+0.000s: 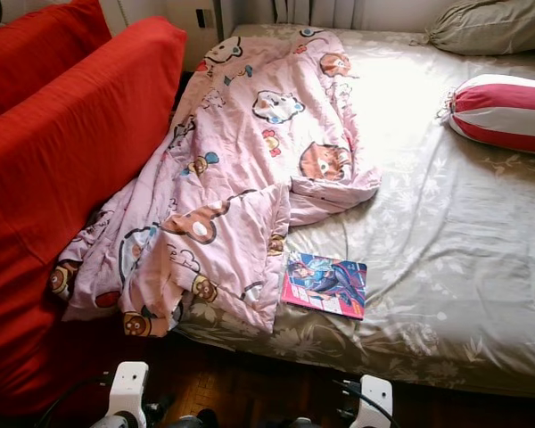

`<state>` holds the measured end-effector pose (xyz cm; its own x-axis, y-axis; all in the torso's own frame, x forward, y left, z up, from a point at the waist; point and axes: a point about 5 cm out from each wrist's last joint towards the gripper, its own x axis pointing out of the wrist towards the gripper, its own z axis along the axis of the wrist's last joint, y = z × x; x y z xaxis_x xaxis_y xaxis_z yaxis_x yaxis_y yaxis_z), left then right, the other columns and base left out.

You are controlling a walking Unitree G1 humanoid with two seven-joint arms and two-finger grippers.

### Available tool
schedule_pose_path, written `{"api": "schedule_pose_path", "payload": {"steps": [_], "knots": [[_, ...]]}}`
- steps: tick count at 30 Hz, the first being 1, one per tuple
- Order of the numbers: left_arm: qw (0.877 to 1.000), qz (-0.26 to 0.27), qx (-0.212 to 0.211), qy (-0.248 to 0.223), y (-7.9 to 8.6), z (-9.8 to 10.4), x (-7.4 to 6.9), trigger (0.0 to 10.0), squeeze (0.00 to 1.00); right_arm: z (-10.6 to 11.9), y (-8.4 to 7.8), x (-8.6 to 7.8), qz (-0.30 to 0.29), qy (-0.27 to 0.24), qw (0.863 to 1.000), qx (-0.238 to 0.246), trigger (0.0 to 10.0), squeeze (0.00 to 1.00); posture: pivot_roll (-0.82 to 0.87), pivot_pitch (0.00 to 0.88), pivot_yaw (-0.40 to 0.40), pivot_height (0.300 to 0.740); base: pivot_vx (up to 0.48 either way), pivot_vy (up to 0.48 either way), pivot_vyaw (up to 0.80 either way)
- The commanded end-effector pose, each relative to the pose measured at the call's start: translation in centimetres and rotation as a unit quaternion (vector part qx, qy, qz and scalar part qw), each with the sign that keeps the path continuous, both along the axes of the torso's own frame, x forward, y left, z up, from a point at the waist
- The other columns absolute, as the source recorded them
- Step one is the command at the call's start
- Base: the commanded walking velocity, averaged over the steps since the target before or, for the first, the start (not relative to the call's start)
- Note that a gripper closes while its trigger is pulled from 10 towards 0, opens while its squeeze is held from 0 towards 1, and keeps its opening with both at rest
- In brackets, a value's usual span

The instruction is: Clean up the room

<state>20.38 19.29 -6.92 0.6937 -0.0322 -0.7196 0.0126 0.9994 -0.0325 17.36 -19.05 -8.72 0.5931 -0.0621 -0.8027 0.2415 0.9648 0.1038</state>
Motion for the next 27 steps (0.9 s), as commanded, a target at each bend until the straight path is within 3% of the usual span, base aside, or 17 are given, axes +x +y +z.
{"api": "schedule_pose_path", "payload": {"steps": [1, 8, 27], "knots": [[1.0, 0.016, -0.003, 0.016, 0.47, -0.57, -1.15, 10.0, 0.0, -0.44, 0.22, -0.88, 0.001, 0.015, 1.0, 0.006, 10.0, 0.0, -0.04, 0.212, -0.002, 0.74, 0.0, 0.0, 0.0], [1.0, 0.017, -0.004, 0.015, 0.59, -0.48, -1.0, 10.0, 0.0, -0.37, 0.3, -0.73, 0.002, 0.011, 1.0, 0.005, 10.0, 0.0, -0.05, 0.193, -0.001, 0.74, 0.0, 0.0, 0.0], [1.0, 0.018, -0.005, 0.021, 0.51, -0.71, -1.42, 10.0, 0.0, -0.48, 0.26, -1.0, 0.007, 0.016, 1.0, 0.005, 10.0, 0.0, -0.05, 0.174, -0.001, 0.74, 0.266, 0.0, 0.0]]}}
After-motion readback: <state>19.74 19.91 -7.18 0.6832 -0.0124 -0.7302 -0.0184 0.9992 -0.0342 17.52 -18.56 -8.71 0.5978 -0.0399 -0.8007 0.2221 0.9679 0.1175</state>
